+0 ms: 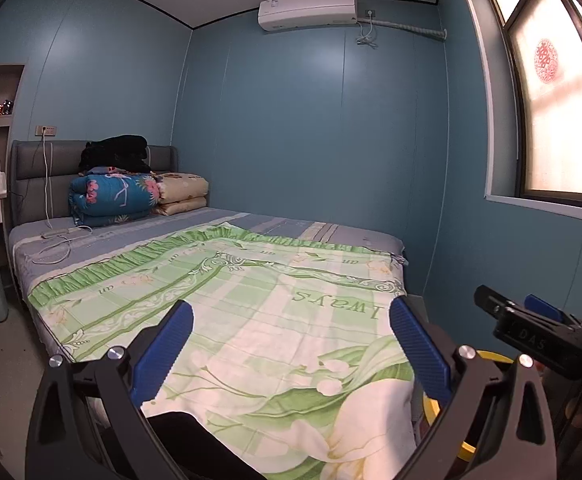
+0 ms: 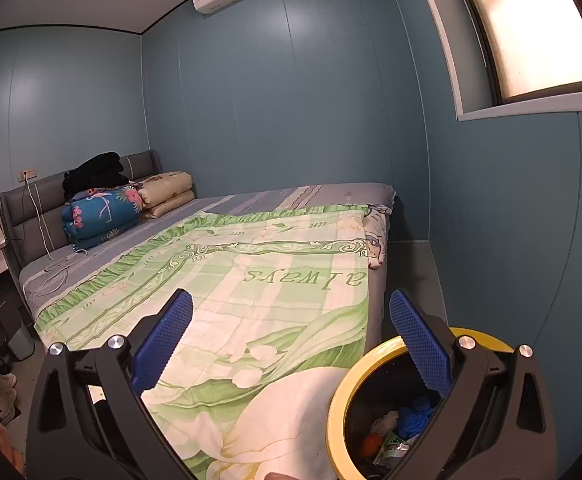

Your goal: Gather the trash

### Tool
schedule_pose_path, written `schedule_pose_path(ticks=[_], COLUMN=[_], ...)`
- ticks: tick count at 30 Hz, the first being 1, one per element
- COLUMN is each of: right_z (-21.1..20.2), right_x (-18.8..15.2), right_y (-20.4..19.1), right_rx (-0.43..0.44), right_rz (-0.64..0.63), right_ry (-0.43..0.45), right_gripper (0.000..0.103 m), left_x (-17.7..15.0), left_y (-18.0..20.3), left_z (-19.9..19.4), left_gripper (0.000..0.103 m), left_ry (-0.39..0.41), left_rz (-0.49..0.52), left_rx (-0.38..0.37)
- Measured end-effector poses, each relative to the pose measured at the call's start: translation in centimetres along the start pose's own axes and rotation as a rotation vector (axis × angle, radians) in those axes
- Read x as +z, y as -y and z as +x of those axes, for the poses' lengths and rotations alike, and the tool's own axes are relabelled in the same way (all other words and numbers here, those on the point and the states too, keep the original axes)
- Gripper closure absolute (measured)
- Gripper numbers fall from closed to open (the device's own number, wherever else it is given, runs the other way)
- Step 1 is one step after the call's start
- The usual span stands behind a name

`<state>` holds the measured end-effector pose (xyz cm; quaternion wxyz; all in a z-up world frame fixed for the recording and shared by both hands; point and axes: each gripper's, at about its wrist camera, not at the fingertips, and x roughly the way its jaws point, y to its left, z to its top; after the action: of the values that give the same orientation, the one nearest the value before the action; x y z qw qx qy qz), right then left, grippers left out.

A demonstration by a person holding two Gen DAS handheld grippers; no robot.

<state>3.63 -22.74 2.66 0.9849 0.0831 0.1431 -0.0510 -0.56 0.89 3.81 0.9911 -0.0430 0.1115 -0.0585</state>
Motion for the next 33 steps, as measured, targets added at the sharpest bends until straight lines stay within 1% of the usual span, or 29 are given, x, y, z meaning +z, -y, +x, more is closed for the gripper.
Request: schedule_pose_path(ticks=[6, 7, 16, 33], right_z=[-1.0, -0.6, -0.4, -0.1], right_x=[-0.6, -0.7, -0.9, -1.2], right_y=[0.0, 0.0, -0.1, 0.2], right_rx=[-0.008, -0.010, -0.002, 0.001], right_rz=[-0.008, -0.009, -0.008, -0.004], right_ry=[0.015, 0.014, -0.017, -0.038], right_gripper=[0.008, 0.008, 0.008, 0.008], left_x=[-0.5, -0.6, -0.6, -0.7], left_y=[0.2, 0.2, -0.3, -0.4], left_z=[0.0, 0.0, 0.1, 0.3], left_gripper=[0.008, 0.008, 0.008, 0.008], left_ry=[-0.006, -0.006, -0.015, -0.027], left_rz=[0.001, -0.001, -0.020, -0.032], left_rx=[-0.010, -0.007, -0.002, -0.004])
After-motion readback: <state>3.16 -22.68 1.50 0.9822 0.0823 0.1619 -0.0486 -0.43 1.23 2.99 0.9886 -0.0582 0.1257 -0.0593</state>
